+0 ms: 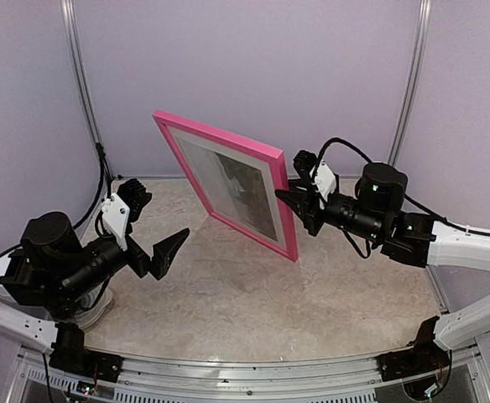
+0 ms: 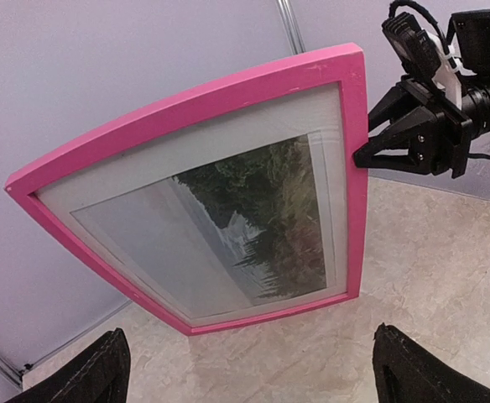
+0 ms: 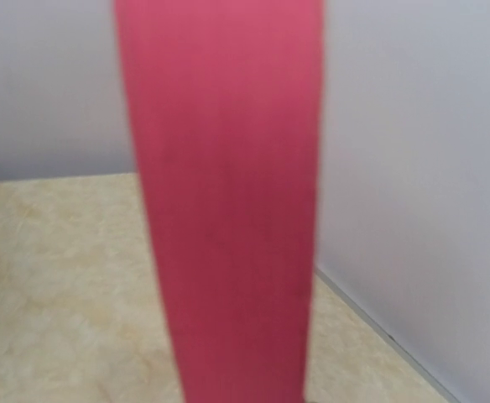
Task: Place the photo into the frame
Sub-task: Turn over the photo frame.
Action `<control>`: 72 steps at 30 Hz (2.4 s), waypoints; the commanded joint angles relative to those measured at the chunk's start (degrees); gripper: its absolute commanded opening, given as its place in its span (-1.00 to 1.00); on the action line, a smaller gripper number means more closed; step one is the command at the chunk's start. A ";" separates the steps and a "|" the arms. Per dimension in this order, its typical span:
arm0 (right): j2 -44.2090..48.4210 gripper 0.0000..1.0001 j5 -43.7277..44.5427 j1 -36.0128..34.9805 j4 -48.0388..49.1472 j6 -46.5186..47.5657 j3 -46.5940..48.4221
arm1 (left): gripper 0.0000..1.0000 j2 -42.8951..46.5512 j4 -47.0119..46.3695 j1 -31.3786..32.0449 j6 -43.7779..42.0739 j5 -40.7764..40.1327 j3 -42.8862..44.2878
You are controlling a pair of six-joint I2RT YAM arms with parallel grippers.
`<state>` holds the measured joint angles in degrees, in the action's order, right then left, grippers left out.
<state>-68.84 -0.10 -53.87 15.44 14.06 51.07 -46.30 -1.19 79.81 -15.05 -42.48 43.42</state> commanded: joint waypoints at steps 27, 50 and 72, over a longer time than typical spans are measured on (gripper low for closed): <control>3.53 -1.00 13.96 16.45 4.35 -39.93 -4.05 | 0.98 1.21 -2.61 0.26 1.56 -1.16 -1.57; 10.26 -1.00 14.70 24.34 13.38 -63.40 -22.36 | 0.98 0.30 -3.44 0.21 1.24 -0.85 -2.02; 5.67 -1.00 16.98 21.96 26.82 -85.62 -39.28 | 0.98 -1.26 -7.53 -0.66 4.26 1.13 -5.63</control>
<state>-60.16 16.78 -30.15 39.40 -70.46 13.26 -47.07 -5.93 79.81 -12.64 -42.59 38.94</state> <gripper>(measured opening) 0.198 0.989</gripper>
